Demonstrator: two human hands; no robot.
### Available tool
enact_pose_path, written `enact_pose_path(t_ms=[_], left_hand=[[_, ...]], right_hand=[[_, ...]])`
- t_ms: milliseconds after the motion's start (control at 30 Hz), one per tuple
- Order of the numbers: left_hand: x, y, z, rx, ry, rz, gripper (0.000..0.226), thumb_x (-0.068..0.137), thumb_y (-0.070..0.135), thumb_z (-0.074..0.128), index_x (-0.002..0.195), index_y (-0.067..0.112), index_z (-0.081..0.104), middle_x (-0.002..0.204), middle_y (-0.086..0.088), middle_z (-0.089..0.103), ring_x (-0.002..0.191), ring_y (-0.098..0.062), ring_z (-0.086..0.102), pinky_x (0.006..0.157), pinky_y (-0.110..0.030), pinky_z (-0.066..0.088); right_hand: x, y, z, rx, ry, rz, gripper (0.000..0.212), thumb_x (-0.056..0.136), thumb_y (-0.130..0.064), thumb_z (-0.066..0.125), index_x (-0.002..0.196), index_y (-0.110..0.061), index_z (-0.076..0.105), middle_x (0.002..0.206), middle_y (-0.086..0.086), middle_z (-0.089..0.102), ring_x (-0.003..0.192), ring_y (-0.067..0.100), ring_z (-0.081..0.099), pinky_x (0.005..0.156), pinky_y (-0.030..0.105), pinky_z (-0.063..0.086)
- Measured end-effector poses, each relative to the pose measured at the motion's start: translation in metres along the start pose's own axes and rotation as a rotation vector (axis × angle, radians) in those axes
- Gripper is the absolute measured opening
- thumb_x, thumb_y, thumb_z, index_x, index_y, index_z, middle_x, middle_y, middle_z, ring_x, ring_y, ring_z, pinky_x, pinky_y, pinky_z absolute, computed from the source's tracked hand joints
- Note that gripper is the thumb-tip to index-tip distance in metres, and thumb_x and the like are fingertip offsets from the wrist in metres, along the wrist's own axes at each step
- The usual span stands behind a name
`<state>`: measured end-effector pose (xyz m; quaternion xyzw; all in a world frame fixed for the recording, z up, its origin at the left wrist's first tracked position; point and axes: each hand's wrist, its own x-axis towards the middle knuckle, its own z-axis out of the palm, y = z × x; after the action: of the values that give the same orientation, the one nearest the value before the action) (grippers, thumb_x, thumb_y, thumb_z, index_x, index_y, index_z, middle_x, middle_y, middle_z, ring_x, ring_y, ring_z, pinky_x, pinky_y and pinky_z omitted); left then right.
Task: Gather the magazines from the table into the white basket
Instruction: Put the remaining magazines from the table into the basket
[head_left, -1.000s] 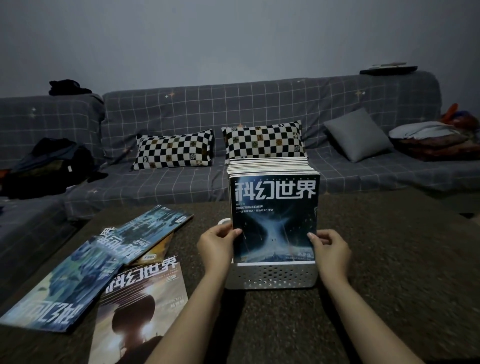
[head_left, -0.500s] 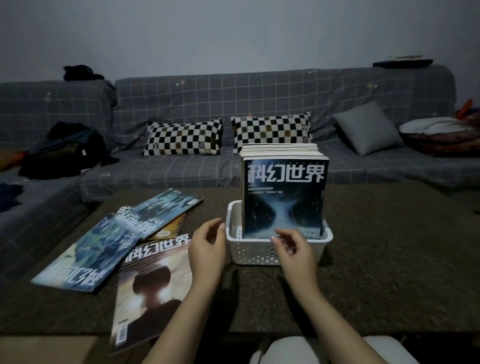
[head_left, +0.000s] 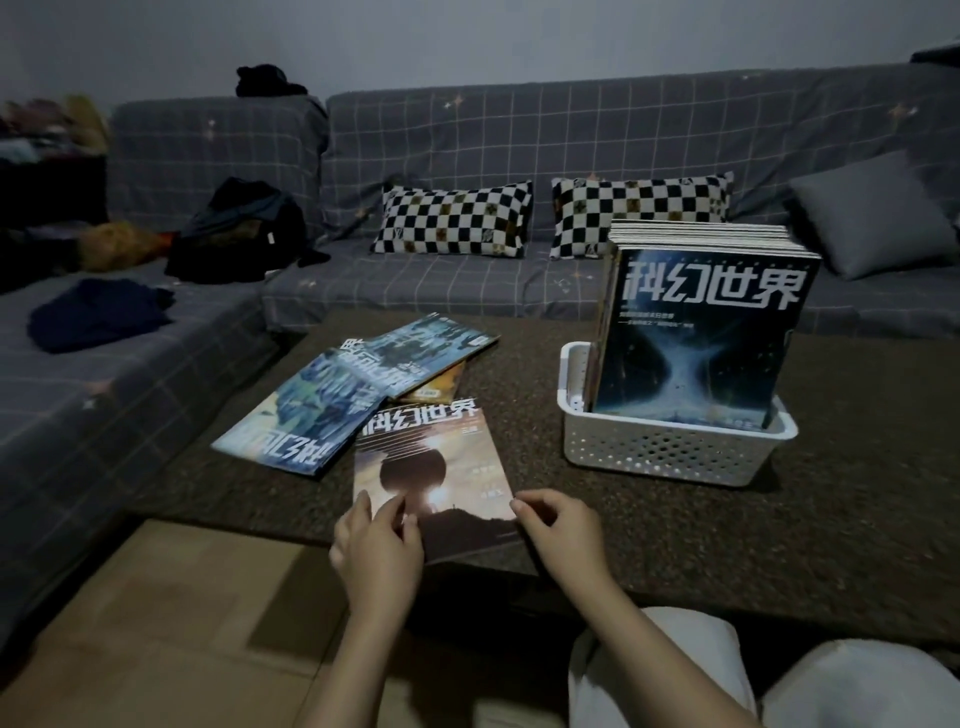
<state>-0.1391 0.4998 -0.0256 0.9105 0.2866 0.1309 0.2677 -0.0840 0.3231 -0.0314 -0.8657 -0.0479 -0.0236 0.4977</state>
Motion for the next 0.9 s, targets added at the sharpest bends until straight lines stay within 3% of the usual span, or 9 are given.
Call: enact_pose_path(t_ms=[100,233,367,533,700,900], left_hand=[[-0.001,0.003,-0.002,-0.078,0.022,-0.042,0.031,0.092,0.027,0.055,0.122,0.019,0.063,0.15,-0.014,0.036,0.134,-0.035,0.028,0.105,-0.047,0.027],[-0.006,0.009,-0.006,-0.167,0.026,-0.118,0.036,0.091,0.025,0.057,0.126,0.016,0.06,0.145,-0.017,0.041,0.13,-0.037,0.036,0.105,-0.045,0.029],[-0.016,-0.006,-0.008,-0.321,0.047,-0.154,0.041,0.086,0.021,0.065,0.124,0.007,0.06,0.128,-0.018,0.055,0.113,-0.033,0.054,0.097,-0.039,0.044],[-0.028,-0.013,-0.013,-0.589,-0.016,-0.334,0.033,0.076,0.024,0.077,0.1,0.01,0.06,0.092,-0.007,0.069,0.083,-0.025,0.066,0.076,-0.035,0.053],[-0.038,-0.008,-0.015,-0.677,-0.091,-0.266,0.016,0.084,0.021,0.068,0.093,0.012,0.058,0.073,0.001,0.065,0.061,-0.013,0.061,0.052,-0.027,0.045],[-0.047,0.003,-0.029,-0.887,-0.098,-0.123,0.014,0.087,0.013,0.065,0.091,0.017,0.053,0.072,-0.002,0.071,0.061,-0.02,0.067,0.06,-0.034,0.051]], right_hand=[[-0.001,-0.005,0.005,-0.038,-0.007,0.025,0.026,0.085,-0.03,0.065,0.106,-0.017,0.071,0.101,-0.003,0.072,0.089,0.007,0.064,0.072,0.016,0.043],[-0.002,-0.009,-0.001,-0.082,0.052,0.085,0.027,0.083,-0.029,0.067,0.104,-0.013,0.072,0.1,0.001,0.073,0.091,0.013,0.066,0.071,0.017,0.041],[-0.011,-0.004,-0.017,-0.172,0.092,0.154,0.029,0.08,-0.036,0.069,0.099,-0.015,0.072,0.089,0.001,0.074,0.085,0.017,0.067,0.066,0.022,0.042],[-0.03,-0.001,-0.035,-0.33,0.028,0.247,0.025,0.076,-0.05,0.067,0.077,-0.025,0.071,0.08,-0.007,0.071,0.076,0.015,0.064,0.064,0.026,0.044],[-0.046,-0.004,-0.047,-0.335,-0.014,0.314,0.032,0.073,-0.052,0.069,0.065,-0.023,0.059,0.072,-0.008,0.067,0.068,0.012,0.059,0.059,0.026,0.04],[-0.055,-0.004,-0.063,-0.137,-0.057,0.327,0.027,0.07,-0.045,0.075,0.068,-0.021,0.063,0.071,-0.005,0.067,0.068,0.011,0.06,0.057,0.026,0.042]])
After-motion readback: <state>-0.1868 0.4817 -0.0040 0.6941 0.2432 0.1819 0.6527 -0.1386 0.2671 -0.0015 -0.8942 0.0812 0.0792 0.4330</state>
